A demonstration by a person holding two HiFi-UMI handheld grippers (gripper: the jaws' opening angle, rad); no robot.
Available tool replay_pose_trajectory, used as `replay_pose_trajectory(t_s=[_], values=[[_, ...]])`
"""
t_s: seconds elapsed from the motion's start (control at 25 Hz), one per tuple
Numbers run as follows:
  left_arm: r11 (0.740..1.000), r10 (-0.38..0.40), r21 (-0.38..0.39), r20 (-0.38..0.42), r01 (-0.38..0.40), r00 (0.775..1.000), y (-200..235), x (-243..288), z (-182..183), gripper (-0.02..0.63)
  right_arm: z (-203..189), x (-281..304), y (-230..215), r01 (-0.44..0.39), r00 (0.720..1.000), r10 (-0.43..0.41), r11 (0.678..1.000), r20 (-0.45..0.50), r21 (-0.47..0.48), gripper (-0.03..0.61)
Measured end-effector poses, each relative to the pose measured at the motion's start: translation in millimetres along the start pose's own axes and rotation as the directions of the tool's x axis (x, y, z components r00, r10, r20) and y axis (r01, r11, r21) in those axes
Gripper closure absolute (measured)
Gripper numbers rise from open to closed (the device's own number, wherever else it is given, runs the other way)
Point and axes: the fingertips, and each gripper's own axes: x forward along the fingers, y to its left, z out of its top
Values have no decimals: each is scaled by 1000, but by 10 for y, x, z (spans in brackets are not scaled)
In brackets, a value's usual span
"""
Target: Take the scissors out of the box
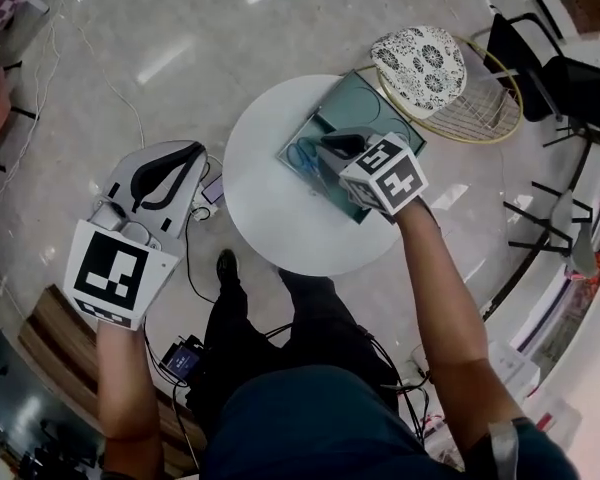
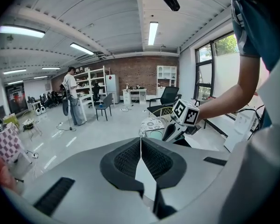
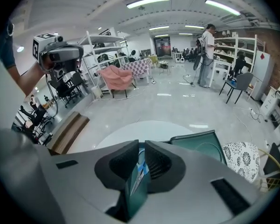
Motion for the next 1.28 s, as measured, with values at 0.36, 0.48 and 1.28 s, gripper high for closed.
replay_pose_trajectory(t_s=[0.36,0.48,1.28], values=[[998,16,-63,-21,-17,1000,93,271,-509,591,-370,706,-48,-47,995,49,999,-89,24,466],[997,18,-75,-27,-20,999,109,347,-644,591,-506,908,-84,-41,991,44,999,-125,34,463],[987,44,-151,-63,-53,997,225,423,-1261,591,-1016,1639,-286,65,965,-52,997,-255,42,461]])
